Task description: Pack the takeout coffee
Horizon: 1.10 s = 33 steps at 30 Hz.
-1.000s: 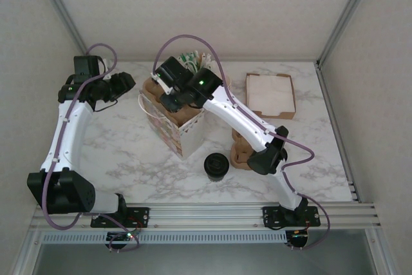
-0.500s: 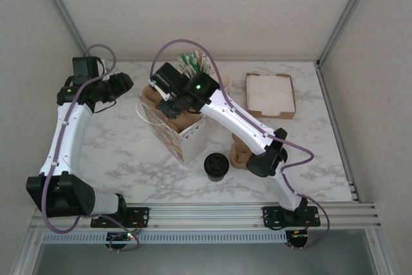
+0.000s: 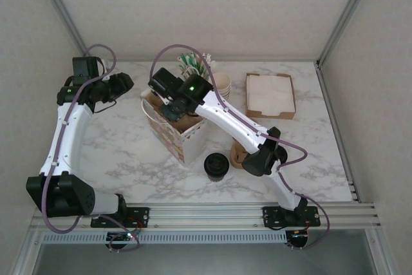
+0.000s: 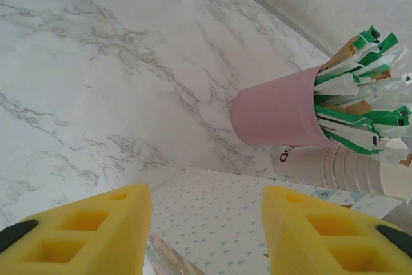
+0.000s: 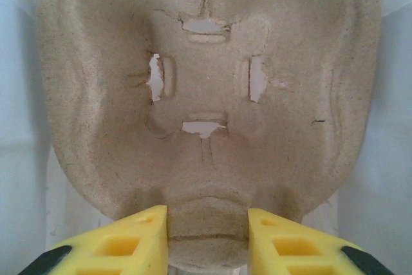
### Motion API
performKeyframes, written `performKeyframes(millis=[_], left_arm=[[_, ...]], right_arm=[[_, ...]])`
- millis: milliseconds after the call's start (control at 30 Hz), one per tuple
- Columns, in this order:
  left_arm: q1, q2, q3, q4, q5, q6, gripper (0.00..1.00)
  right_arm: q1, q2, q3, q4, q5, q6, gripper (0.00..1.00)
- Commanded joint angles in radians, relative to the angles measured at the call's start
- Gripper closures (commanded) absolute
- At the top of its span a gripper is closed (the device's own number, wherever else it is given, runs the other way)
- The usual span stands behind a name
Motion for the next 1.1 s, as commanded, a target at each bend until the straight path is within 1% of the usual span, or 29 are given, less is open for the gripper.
performKeyframes(millis=[0, 567, 833, 1067], left_arm=[[0.006, -0.008, -0.015, 0.015, 0.031, 0.016, 0.52], [0.003, -0.010, -0.023, 0.017, 0.053, 0.017, 0.52], [0.004, -0.011, -0.024, 0.021, 0.057, 0.017, 0.51], [0.003, -0.008, -0.026, 0.021, 0.061, 0.018, 0.51]], right_arm=[[0.012, 0.019, 0.032, -0.033, 0.022, 0.010, 0.68], [0.009, 0.076, 0.032, -0.013, -0.017, -0.005, 0.66], [-0.011, 0.108, 0.031, -0.008, -0.055, 0.021, 0.65], [-0.012, 0.122, 0.033, 0.005, -0.062, 0.038, 0.63]])
